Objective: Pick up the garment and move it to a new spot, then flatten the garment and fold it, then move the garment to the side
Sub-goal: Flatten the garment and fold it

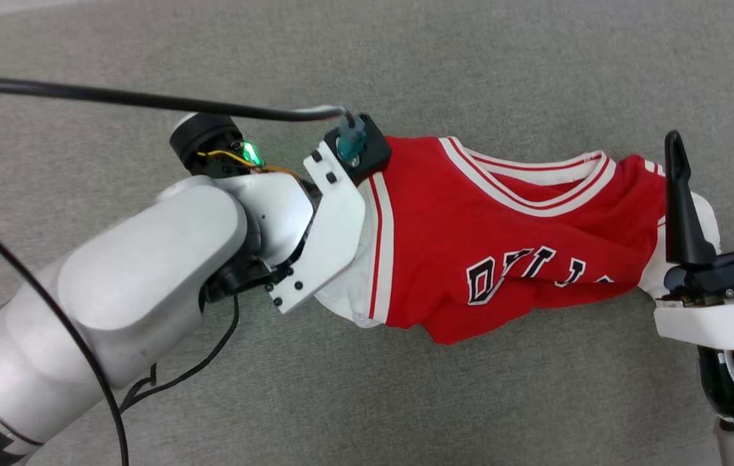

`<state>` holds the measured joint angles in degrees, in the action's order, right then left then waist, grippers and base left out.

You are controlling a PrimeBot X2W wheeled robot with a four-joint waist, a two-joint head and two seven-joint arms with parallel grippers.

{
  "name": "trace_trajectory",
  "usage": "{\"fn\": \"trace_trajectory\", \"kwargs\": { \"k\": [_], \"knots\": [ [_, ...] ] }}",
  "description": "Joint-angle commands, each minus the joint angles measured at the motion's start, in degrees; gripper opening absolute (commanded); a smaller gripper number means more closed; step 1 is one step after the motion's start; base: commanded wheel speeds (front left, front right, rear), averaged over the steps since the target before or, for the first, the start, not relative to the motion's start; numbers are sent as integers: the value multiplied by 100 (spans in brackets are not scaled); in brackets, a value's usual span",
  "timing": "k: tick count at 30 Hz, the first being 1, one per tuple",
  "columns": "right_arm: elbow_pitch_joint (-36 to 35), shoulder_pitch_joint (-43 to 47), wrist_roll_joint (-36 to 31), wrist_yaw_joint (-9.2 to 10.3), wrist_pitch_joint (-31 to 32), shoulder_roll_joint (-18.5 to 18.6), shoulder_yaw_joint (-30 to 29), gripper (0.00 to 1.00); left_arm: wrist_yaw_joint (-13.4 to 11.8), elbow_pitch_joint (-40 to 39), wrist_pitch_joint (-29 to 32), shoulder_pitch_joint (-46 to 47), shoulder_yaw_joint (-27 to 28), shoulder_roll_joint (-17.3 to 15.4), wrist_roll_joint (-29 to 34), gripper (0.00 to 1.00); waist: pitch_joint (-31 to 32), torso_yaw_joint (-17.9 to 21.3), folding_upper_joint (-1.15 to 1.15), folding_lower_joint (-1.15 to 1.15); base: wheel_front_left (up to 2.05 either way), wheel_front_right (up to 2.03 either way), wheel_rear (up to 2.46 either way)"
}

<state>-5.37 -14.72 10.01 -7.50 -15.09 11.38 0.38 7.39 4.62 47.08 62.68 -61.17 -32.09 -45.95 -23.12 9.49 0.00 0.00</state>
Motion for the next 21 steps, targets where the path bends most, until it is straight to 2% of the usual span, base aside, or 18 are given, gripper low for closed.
{"fn": "trace_trajectory", "kwargs": {
  "k": [1, 5, 10, 11, 12, 13, 21],
  "knots": [
    [-8, -131, -26, 2, -10, -11, 29, 100, -1, 134, 62, 190, -377, -54, -59, 100, -241, 149, 0, 0, 0, 0, 0],
    [20, -274, -44, 2, -11, -47, 98, 100, -1, 342, 212, 372, -1051, -90, -214, 100, -407, 260, 0, 0, 0, 0, 0],
    [53, -336, -71, 2, -11, -95, 155, 100, -1, 486, 346, 119, -1300, -71, -170, 100, -469, 348, 0, 0, 0, 0, 0],
    [63, -327, -83, 2, -11, -96, 152, 100, -1, 458, 352, 8, -1310, -40, -148, 87, -452, 348, 0, 0, 0, 0, 0],
    [69, -299, -95, 2, -11, -92, 142, 100, 4, 423, 331, -35, -1316, -12, -102, 8, -422, 336, 0, 0, 0, 0, 0],
    [82, -259, -95, 2, -11, -87, 125, 100, 5, 399, 315, -53, -1316, -8, -73, 0, -378, 318, 0, 0, 0, 0, 0],
    [140, 55, -179, 2, -11, -15, 5, 100, -1, 304, -727, 437, -1211, -213, -203, 0, 186, -64, 0, 0, 0, 0, 0]
  ]
}}
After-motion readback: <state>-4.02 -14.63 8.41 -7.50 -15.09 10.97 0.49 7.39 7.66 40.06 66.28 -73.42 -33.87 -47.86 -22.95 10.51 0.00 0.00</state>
